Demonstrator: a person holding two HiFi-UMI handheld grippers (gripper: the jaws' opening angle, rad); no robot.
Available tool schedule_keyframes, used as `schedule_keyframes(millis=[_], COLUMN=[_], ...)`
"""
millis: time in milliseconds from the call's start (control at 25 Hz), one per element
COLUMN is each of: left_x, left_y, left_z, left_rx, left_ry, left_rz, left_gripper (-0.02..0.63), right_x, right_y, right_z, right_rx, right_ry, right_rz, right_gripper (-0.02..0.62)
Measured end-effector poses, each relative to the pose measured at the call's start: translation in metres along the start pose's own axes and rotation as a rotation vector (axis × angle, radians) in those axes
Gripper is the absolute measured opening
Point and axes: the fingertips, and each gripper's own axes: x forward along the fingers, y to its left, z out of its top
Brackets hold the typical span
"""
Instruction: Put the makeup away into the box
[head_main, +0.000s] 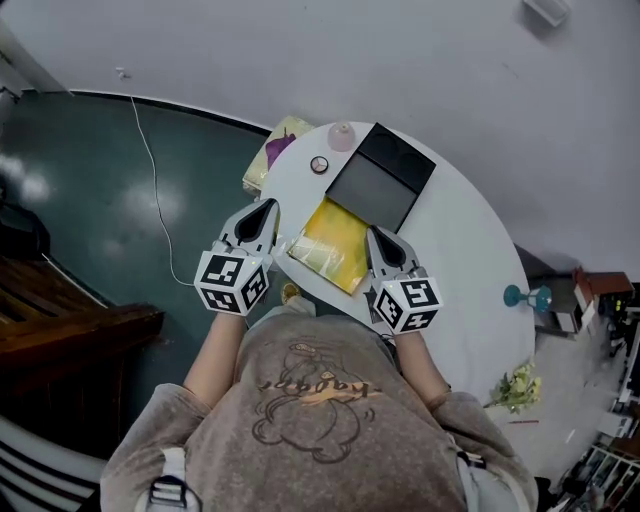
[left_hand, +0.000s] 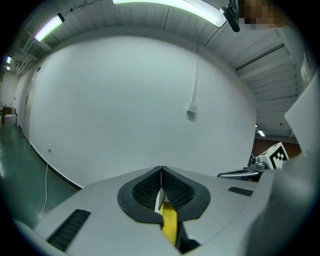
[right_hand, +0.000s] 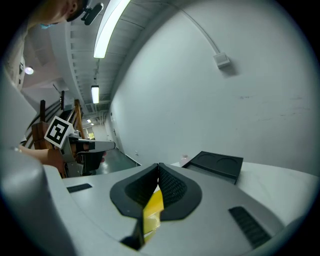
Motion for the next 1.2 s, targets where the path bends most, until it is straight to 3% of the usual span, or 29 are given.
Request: schedule_keyframes(millis=[480,800,1040,1200], left_x=[0.043,0.052,0.053,0.054], left_y=[-0.016,-0.045,-0.063,-0.066], left_z=[0.006,0.004,0.005,0.005], left_rx=[0.043,0.065,0.079,0.076], left_ry=[0.055,0.062,0.056,0.052], left_rz=[-0.179,-0.239,-0.246,-0.222], left_gripper=[0.023,0.023,0.026,0.069], right_x=[-0.005,-0.02,-0.026,-0.029], right_y=[-0.019,-0.033,-0.041,-0.047], right_z=[0.009,0.009,0.012,0.012], right_rx=[0.037,0.048,0.052,0.053], right_ry=[-0.027,-0.056,-0.074,-0.08], right_rz=[-0.14,-0.163,-0.149,-0.14], right_gripper=[0.003,0.003,0.003,0.003])
